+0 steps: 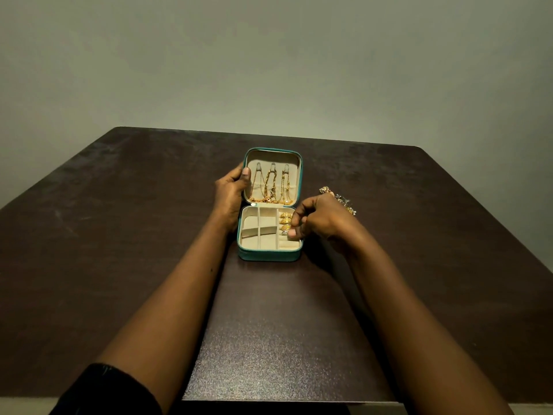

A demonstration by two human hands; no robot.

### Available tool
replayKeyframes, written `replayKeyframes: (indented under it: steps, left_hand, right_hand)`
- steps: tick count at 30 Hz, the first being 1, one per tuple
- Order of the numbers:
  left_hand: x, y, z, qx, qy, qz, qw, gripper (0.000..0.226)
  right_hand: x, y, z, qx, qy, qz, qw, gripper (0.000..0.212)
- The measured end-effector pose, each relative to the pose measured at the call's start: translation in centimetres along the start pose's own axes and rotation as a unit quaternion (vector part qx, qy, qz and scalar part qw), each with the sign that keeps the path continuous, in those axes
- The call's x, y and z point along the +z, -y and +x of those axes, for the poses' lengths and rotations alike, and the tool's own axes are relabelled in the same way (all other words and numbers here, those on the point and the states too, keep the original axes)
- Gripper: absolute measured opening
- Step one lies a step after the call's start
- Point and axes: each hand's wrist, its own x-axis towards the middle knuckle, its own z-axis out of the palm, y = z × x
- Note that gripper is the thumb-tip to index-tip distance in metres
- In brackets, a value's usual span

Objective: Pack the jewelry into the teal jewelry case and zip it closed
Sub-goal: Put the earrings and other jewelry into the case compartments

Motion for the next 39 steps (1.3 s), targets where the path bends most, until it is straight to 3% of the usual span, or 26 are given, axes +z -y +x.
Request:
replayKeyframes:
  steps: [5,9,13,18,23,28,33,39]
  left_hand:
    - [0.0,-0.1,0.0,-0.006,-0.005,-0.004,1.0,0.035]
    - [0.2,-0.2,-0.2,-0.007,-0.006,-0.007,1.0,0.036]
    - [0.2,-0.3,-0.3,-0.006,-0.005,-0.004,1.0,0.036]
    - [0.3,-0.6,-0.7,-0.014,-0.008,-0.014,1.0,0.035]
    - [0.3,-0.6,-0.7,-0.011,-0.005,-0.011,1.0,0.035]
    - [0.2,-0.5,-0.6,-0.012,-0.004,-0.005,1.0,0.036]
    - [0.2,-0.4,-0.5,-0.007,-0.005,-0.006,1.0,0.036]
    - [0.2,-0.4,-0.4,-0.011,-0.008,-0.007,1.0,0.036]
  right_hand:
    - [-2.3,-0.2,-0.1,-0.005,-0.025,0.026,0.999,0.02]
    - [-4.1,-1.8,1.0,-0.037,-0.134,0.042,0.989,0.023]
    - [-5.3,-3.3,2.5,-0.057,-0.293,-0.027,0.954,0.019]
    - [-5.7,-4.4,4.0,-0.046,-0.363,-0.058,0.929,0.01]
    - [-6.3,-5.3,4.1,-0.04,-0.344,-0.032,0.938,0.018]
    - [-5.1,-5.2,4.3,-0.045,-0.283,-0.113,0.951,0.021]
    - [-4.9,-5.7,5.3,-0.047,-0.298,-0.131,0.944,0.021]
    - [-5.2,-6.4,5.9,-0.052,-0.332,0.043,0.941,0.013]
